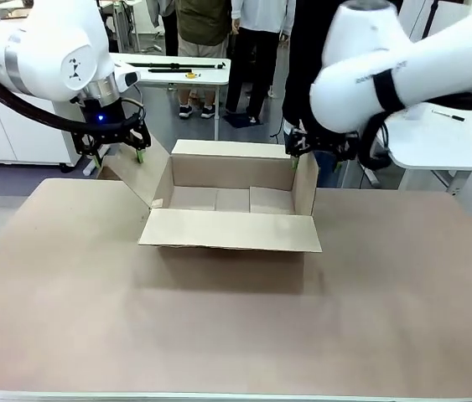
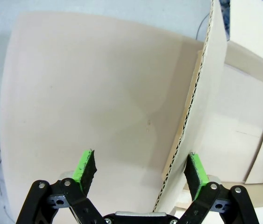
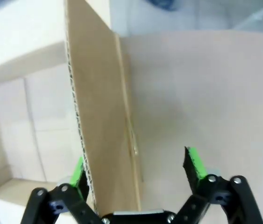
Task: Pack the gift set into the box.
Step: Place both hands on the side flaps of the Package Box and spread them outward, then lift both hands away from the flaps of the Package Box.
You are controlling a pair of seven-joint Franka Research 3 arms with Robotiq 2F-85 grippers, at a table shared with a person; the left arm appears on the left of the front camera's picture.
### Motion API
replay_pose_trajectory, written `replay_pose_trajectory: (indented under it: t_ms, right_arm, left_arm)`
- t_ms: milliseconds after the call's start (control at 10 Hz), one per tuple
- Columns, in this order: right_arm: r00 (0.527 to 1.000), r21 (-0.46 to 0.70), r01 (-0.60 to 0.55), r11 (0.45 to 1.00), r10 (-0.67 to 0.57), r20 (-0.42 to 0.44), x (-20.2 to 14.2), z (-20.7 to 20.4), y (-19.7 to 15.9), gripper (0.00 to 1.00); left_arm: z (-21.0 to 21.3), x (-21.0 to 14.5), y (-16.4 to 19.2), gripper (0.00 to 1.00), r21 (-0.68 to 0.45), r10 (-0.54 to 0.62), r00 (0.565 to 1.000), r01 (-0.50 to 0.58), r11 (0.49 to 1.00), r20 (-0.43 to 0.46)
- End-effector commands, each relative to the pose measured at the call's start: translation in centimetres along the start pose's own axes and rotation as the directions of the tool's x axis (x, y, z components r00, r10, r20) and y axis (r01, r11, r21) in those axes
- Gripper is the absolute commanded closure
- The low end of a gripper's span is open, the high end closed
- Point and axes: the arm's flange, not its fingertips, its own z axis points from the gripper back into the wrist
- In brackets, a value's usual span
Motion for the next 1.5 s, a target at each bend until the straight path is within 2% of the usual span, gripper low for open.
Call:
replay_pose_trajectory:
  t_ms: [0,200,300,400,1400]
  right_arm:
    - [1.0,0.176,-0.004,0.984,0.006,-0.014,-3.1,-1.0,-5.4,0.0]
    - [0.999,0.345,0.005,0.939,-0.017,0.033,-3.6,-1.2,-9.0,0.0]
    - [0.998,0.443,0.008,0.897,-0.034,0.05,-3.8,-2.0,-10.2,0.0]
    - [0.996,0.217,0.054,0.975,-0.068,0.057,-2.2,-0.4,-6.9,0.0]
    - [0.996,0.217,0.054,0.975,-0.068,0.057,-2.2,-0.4,-6.9,0.0]
  left_arm:
    - [0.2,0.0,-0.1,0.0,0.018,0.013,1.0,-0.013,1.0,0.002]
    - [0.2,0.0,-0.1,0.0,0.018,0.013,1.0,-0.013,1.0,0.002]
    - [0.2,0.0,-0.1,0.0,0.018,0.013,1.0,-0.013,1.0,0.002]
    - [0.2,0.0,-0.1,0.0,0.018,0.013,1.0,-0.013,1.0,0.002]
    - [0.2,0.0,-0.1,0.0,0.018,0.013,1.0,-0.013,1.0,0.002]
